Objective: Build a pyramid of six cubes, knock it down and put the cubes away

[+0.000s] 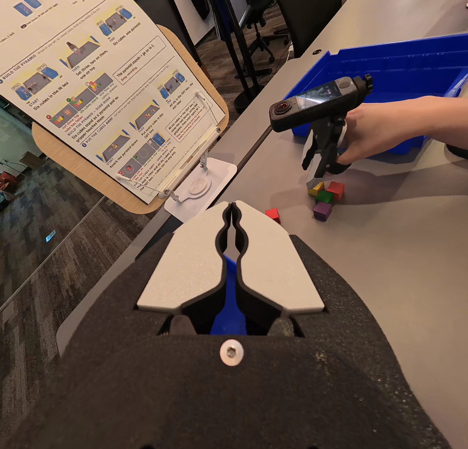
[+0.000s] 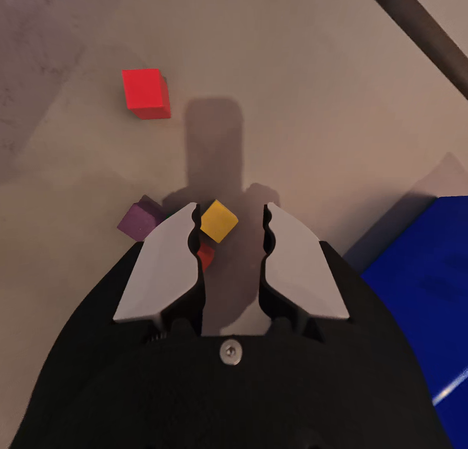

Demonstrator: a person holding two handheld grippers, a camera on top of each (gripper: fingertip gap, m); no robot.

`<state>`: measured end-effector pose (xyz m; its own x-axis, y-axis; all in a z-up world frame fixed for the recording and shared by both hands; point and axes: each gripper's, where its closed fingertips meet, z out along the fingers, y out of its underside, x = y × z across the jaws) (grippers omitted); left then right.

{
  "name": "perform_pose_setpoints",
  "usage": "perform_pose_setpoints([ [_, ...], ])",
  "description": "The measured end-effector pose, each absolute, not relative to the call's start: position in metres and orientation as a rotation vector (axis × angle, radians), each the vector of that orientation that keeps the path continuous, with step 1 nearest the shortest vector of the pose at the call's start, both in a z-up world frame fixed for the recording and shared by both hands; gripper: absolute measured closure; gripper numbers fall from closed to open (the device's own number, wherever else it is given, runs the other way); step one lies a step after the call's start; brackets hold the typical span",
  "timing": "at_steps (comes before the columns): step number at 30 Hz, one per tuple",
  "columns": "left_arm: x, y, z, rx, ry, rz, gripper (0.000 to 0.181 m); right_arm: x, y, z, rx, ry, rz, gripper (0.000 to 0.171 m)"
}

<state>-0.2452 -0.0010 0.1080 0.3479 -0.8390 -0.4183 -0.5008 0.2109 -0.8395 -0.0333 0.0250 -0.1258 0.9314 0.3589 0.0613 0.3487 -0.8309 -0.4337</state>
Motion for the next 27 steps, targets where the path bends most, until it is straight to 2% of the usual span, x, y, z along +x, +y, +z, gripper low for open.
perform_pose_setpoints([
  [6, -0.244, -0.001, 0.107, -1.441, 1.306, -0.366, 0.181, -0.036, 0.017, -0.143, -2.724, -0.488, 0.123, 0.125],
  [10, -0.243, -0.004, 0.108, -1.431, 1.316, -0.364, 0.181, -0.031, 0.017, -0.147, -2.744, -0.465, 0.153, 0.139],
  [16, -0.241, -0.003, 0.105, -1.437, 1.322, -0.363, 0.181, -0.03, 0.016, -0.142, -2.739, -0.49, 0.197, 0.141],
  [19, -0.241, -0.004, 0.105, -1.436, 1.324, -0.363, 0.181, -0.034, 0.017, -0.113, -2.651, -0.522, 0.231, 0.141],
  [22, -0.241, -0.004, 0.106, -1.437, 1.322, -0.362, 0.181, -0.024, 0.014, -0.059, -2.495, -0.53, 0.202, 0.141],
  [25, -0.242, -0.004, 0.106, -1.435, 1.322, -0.363, 0.181, 0.022, 0.006, 0.005, -2.314, -0.391, 0.16, 0.141],
  [27, -0.241, -0.005, 0.106, -1.432, 1.324, -0.367, 0.181, 0.07, -0.002, 0.025, -2.25, -0.249, 0.132, 0.141],
])
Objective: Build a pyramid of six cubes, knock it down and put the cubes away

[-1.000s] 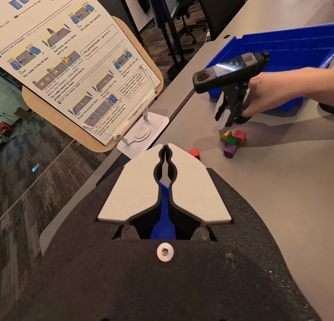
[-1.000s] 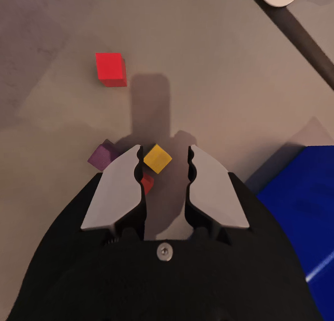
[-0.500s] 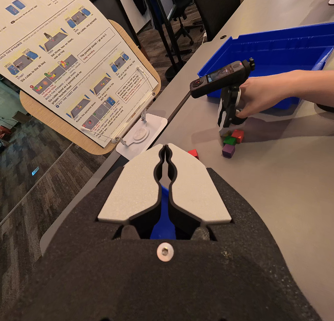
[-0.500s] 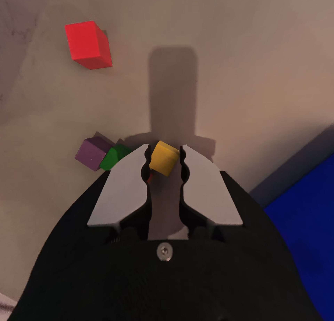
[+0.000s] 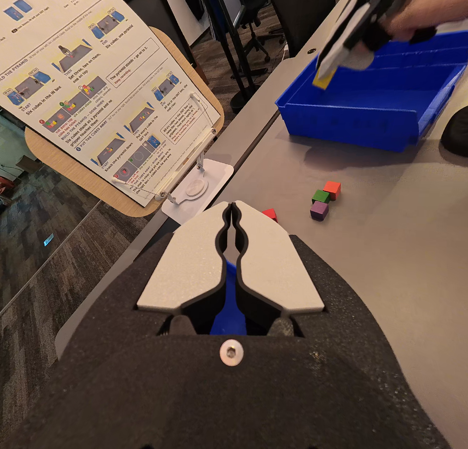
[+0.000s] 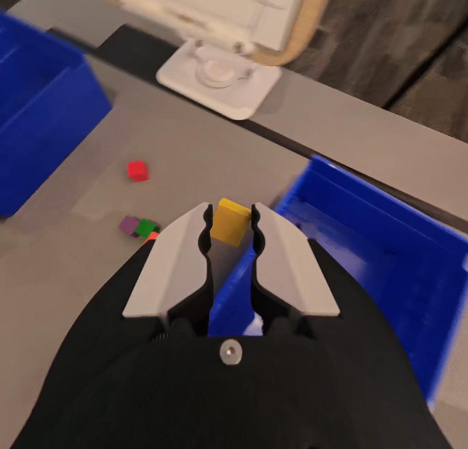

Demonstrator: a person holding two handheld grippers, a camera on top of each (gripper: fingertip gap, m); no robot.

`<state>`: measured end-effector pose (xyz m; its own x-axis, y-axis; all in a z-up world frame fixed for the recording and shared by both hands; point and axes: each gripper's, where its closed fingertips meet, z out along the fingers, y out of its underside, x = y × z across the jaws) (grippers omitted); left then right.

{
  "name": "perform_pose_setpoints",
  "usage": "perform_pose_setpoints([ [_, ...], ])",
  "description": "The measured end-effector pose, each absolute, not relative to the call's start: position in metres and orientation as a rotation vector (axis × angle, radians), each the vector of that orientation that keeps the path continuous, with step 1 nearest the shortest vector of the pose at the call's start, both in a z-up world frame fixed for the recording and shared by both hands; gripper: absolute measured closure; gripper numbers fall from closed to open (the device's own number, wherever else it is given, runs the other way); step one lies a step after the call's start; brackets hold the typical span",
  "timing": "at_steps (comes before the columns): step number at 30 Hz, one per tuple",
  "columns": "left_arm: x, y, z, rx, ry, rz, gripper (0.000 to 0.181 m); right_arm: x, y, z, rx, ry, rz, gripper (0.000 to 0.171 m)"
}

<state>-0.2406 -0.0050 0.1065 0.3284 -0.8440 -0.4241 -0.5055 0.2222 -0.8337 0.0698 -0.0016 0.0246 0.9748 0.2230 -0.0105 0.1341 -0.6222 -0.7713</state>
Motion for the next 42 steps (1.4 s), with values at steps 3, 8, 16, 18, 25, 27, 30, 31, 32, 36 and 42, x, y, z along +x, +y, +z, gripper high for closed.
perform_pose_setpoints([
  [3, -0.238, -0.006, 0.104, -1.435, 1.337, -0.362, 0.181, 0.14, -0.007, -0.005, -2.335, -0.035, 0.139, 0.141],
  [8, -0.233, -0.006, 0.097, -1.449, 1.365, -0.345, 0.181, 0.193, -0.007, -0.1, -2.6, 0.075, 0.19, 0.14],
  [16, -0.227, -0.003, 0.088, -1.469, 1.392, -0.335, 0.181, 0.203, -0.008, -0.14, -2.729, 0.036, 0.124, 0.14],
  [18, -0.225, -0.004, 0.086, -1.471, 1.403, -0.33, 0.181, 0.207, -0.005, -0.141, -2.712, 0.016, 0.094, 0.139],
  [25, -0.226, -0.005, 0.087, -1.467, 1.403, -0.327, 0.181, 0.148, 0.0, -0.022, -2.312, -0.272, 0.156, 0.116],
  [27, -0.227, -0.004, 0.087, -1.466, 1.402, -0.327, 0.181, 0.074, -0.018, 0.005, -2.172, -0.678, 0.257, 0.116],
  [30, -0.227, -0.005, 0.086, -1.469, 1.405, -0.329, 0.181, -0.013, -0.047, -0.017, -1.957, -1.326, 0.232, 0.12],
  [31, -0.227, -0.005, 0.086, -1.469, 1.408, -0.328, 0.181, -0.03, -0.049, -0.032, -1.95, -1.431, 0.238, 0.12],
  [32, -0.226, -0.006, 0.085, -1.469, 1.413, -0.327, 0.181, -0.041, -0.047, -0.048, -2.011, -1.485, 0.231, 0.121],
  [36, -0.224, -0.009, 0.083, -1.46, 1.436, -0.318, 0.181, -0.049, -0.041, -0.107, -2.171, -1.7, 0.02, 0.129],
  [42, -0.225, -0.008, 0.084, -1.457, 1.438, -0.323, 0.181, -0.052, -0.035, -0.143, -2.258, -1.791, -0.104, 0.129],
])
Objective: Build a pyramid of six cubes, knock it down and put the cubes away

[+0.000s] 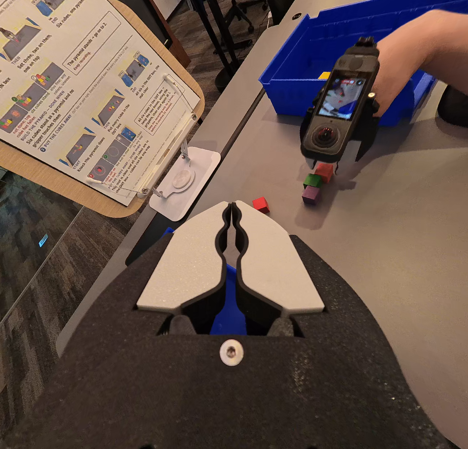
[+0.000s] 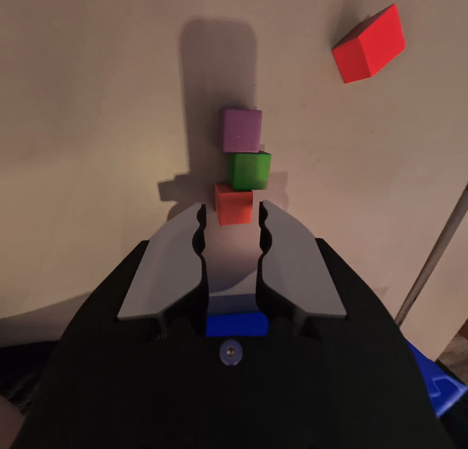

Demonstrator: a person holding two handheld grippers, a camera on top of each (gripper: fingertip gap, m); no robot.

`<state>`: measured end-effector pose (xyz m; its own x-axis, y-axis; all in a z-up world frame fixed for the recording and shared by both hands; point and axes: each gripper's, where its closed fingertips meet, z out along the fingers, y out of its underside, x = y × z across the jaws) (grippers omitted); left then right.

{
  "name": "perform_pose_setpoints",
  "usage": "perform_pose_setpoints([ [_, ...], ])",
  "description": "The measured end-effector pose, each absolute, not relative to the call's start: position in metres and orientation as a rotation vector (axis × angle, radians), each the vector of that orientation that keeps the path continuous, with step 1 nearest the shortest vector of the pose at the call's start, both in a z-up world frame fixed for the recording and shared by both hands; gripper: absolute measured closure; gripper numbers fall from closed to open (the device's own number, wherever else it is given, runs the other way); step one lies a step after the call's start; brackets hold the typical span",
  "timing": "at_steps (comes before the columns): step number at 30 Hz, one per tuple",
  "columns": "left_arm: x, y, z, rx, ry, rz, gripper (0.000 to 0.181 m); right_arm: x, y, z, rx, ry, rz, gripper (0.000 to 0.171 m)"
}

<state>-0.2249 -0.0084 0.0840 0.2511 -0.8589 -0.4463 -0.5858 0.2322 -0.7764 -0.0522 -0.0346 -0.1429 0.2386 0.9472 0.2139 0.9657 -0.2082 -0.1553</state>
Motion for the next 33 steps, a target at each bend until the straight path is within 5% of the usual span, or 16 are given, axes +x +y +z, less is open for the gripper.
perform_pose_setpoints([
  [6, -0.224, -0.01, 0.086, -1.445, 1.44, -0.325, 0.181, -0.045, -0.034, -0.145, -2.326, -1.771, -0.1, 0.142],
  [11, -0.226, -0.009, 0.087, -1.447, 1.434, -0.328, 0.181, -0.032, -0.031, -0.049, -2.091, -1.483, -0.06, 0.142],
  [15, -0.226, -0.011, 0.089, -1.44, 1.43, -0.334, 0.181, 0.061, -0.03, 0.008, -2.121, -0.979, -0.122, 0.143],
  [24, -0.222, -0.011, 0.082, -1.454, 1.455, -0.319, 0.181, 0.193, -0.072, -0.136, -2.871, -0.643, -0.053, 0.141],
  [29, -0.221, -0.009, 0.081, -1.461, 1.452, -0.321, 0.181, 0.202, -0.068, -0.145, -2.88, -0.542, -0.034, 0.133],
  [33, -0.221, -0.01, 0.081, -1.459, 1.456, -0.316, 0.181, 0.186, -0.054, -0.094, -2.692, -0.51, -0.051, 0.123],
])
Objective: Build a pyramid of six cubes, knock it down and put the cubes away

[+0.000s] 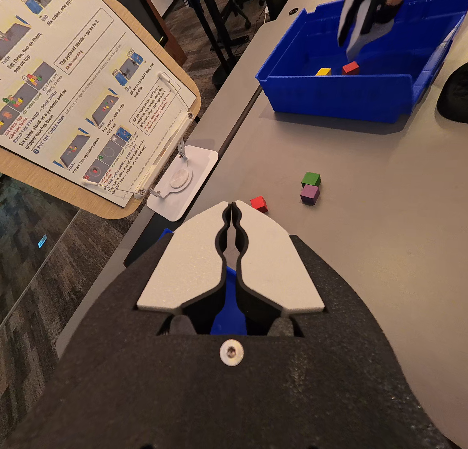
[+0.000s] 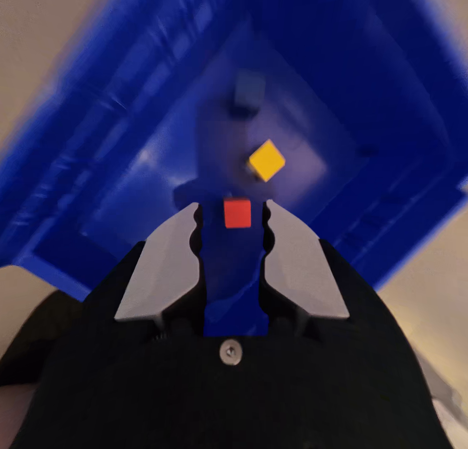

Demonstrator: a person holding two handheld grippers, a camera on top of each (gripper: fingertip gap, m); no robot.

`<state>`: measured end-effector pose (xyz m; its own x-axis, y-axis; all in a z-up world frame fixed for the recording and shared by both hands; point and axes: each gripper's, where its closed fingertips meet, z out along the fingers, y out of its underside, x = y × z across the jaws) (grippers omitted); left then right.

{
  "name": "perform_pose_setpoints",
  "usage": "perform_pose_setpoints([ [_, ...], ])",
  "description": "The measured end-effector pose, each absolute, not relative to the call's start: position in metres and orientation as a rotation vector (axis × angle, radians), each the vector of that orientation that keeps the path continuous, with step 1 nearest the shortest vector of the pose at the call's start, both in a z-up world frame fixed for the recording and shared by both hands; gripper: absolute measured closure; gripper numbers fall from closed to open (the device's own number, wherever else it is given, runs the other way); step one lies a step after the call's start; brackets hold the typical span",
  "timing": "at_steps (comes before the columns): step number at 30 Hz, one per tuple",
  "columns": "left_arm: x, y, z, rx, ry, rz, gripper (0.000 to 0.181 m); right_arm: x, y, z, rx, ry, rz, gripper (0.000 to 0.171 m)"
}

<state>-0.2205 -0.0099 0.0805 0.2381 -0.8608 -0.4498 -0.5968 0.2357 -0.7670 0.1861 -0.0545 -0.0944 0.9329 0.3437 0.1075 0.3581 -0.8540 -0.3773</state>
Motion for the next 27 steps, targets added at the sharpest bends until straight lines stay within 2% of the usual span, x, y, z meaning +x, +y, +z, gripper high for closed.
perform_pose_setpoints([
  [3, -0.22, -0.01, 0.081, -1.456, 1.454, -0.315, 0.181, 0.117, -0.029, -0.023, -2.341, -0.664, -0.009, 0.119],
  [5, -0.221, -0.009, 0.081, -1.461, 1.455, -0.312, 0.181, 0.047, -0.025, 0.003, -2.149, -0.866, 0.095, 0.117],
  [7, -0.221, -0.01, 0.08, -1.461, 1.457, -0.314, 0.181, -0.02, -0.035, -0.005, -2.037, -1.157, 0.208, 0.117],
  [9, -0.22, -0.011, 0.08, -1.457, 1.461, -0.316, 0.181, -0.058, -0.039, -0.04, -2.015, -1.407, 0.201, 0.117],
  [14, -0.221, -0.014, 0.082, -1.447, 1.466, -0.318, 0.181, -0.067, -0.02, -0.123, -2.252, -1.576, -0.024, 0.128],
  [19, -0.221, -0.014, 0.083, -1.44, 1.466, -0.326, 0.181, -0.072, -0.009, -0.142, -2.285, -1.564, -0.056, 0.127],
  [21, -0.221, -0.013, 0.082, -1.444, 1.468, -0.323, 0.181, -0.07, -0.012, -0.149, -2.295, -1.606, -0.071, 0.136],
  [24, -0.22, -0.013, 0.082, -1.446, 1.47, -0.321, 0.181, -0.072, -0.019, -0.146, -2.345, -1.588, 0.034, 0.142],
  [27, -0.221, -0.014, 0.083, -1.441, 1.47, -0.32, 0.181, -0.065, -0.018, -0.095, -2.293, -1.451, 0.007, 0.142],
])
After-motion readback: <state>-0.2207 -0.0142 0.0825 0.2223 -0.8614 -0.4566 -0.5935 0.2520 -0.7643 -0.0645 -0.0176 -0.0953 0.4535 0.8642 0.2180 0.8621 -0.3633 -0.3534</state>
